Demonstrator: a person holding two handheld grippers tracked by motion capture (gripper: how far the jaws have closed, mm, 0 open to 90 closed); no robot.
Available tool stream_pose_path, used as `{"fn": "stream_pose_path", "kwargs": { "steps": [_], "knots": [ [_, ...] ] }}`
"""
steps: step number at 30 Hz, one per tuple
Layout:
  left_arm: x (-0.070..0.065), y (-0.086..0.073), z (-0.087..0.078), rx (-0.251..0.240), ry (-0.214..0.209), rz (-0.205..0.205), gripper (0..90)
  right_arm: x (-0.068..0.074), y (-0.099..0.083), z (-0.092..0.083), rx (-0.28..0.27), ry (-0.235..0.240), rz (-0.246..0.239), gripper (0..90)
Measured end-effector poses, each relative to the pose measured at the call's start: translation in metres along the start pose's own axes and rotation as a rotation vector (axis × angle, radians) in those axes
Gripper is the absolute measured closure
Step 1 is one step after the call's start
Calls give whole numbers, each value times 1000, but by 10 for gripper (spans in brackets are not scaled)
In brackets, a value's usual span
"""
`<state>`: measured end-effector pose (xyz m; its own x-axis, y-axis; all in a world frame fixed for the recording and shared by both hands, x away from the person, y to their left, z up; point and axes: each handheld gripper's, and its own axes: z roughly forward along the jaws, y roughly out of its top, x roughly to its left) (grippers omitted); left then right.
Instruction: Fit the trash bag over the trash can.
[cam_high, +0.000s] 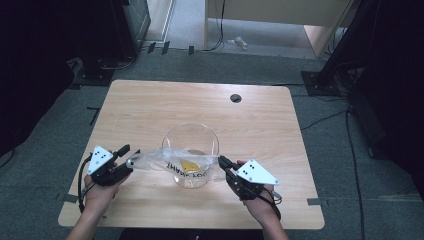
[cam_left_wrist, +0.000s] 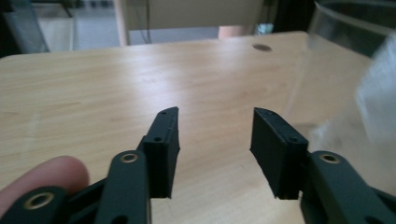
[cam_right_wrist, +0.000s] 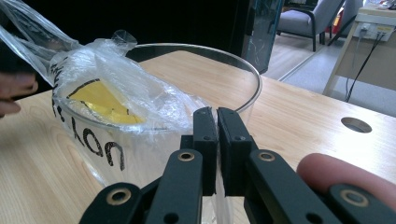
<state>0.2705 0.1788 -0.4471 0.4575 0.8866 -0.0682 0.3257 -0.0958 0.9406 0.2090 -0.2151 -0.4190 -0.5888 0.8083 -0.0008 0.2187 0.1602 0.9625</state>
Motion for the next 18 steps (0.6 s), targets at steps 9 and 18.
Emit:
{"fn": "stream_pose_path", "kwargs": {
  "steps": [9, 18],
  "knots": [
    [-6, 55, -11, -146, -62, -40, 613, 0, 0, 1, 3, -11, -10, 874],
    [-46, 74, -20, -151, -257, 72, 530, 2, 1, 2, 1, -25, -20, 873]
  ]
}}
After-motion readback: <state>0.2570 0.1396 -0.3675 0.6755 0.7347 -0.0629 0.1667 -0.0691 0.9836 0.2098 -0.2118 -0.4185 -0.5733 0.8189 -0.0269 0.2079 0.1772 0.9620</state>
